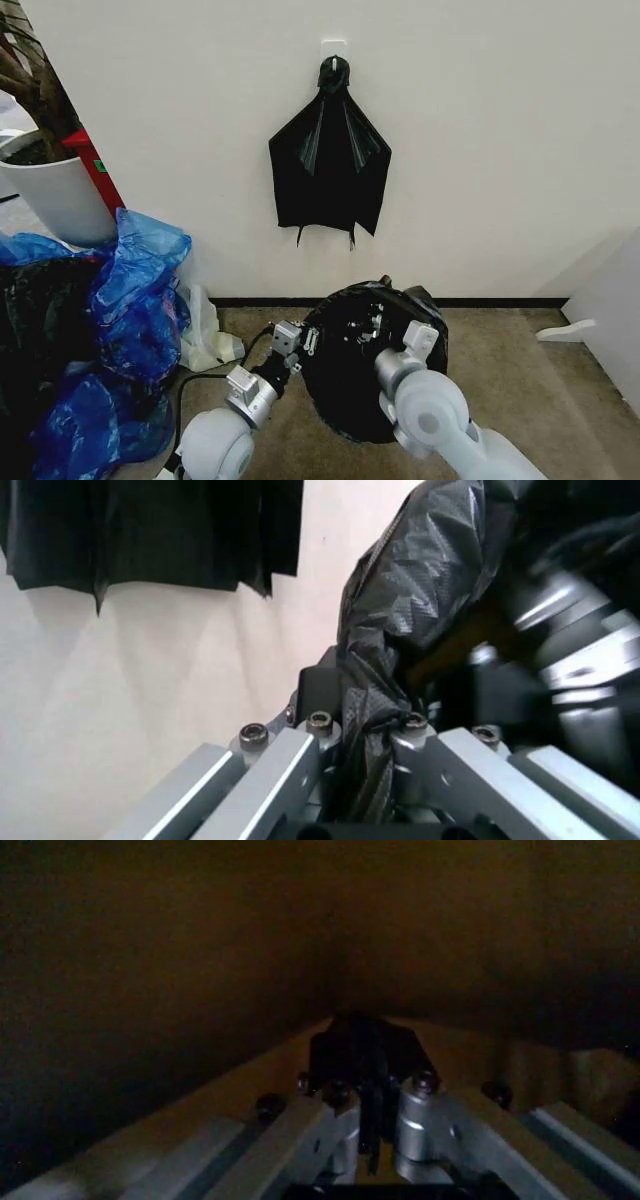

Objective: Place the garbage bag over the trash bin.

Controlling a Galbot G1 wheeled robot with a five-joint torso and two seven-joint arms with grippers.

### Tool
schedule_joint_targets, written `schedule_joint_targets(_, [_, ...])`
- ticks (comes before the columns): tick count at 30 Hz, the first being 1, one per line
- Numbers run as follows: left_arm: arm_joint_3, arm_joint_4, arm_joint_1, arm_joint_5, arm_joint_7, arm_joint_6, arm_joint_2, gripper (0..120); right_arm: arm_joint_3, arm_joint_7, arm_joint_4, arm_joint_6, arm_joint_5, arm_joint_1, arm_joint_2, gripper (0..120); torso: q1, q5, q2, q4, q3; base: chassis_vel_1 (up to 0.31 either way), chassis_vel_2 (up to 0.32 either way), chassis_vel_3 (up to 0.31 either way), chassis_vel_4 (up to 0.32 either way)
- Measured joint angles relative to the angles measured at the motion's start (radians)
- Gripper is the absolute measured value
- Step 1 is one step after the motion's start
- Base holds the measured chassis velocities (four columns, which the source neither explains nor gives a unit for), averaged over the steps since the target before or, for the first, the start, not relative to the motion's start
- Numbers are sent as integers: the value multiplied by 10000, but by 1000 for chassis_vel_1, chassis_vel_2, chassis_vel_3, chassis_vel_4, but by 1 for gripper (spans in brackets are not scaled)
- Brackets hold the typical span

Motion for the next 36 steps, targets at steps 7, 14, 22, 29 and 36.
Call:
schedule_joint_targets(7, [217, -534, 39, -522, -24, 314, 74, 1, 61, -119, -410, 42, -405, 96, 99, 0, 0, 0, 0, -1, 0, 0, 0, 0, 0])
schedule_joint_targets(14, [370, -698, 8, -912, -154, 494, 209, 1, 258, -252, -388, 102, -729, -55, 116, 0, 0, 0, 0, -1, 0, 0, 0, 0, 0])
schedule_joint_targets(22, [288, -487, -237, -1380, -788, 812, 73, 1, 204, -670, 12, 95, -953, -362, 39, 0, 0, 0, 0, -1, 0, 0, 0, 0, 0])
schedule_joint_targets(29, [-4, -337, -386, -2341, -1574, 1276, -83, 1, 134, -1353, 288, 1, -1548, -586, -122, 0, 0, 0, 0, -1, 0, 0, 0, 0, 0])
schedule_joint_targets(36, [-7, -240, -392, -2630, -1909, 1417, -186, 1, -34, -1858, 378, 22, -2006, -678, -188, 0, 0, 0, 0, 0, 0, 0, 0, 0, 0])
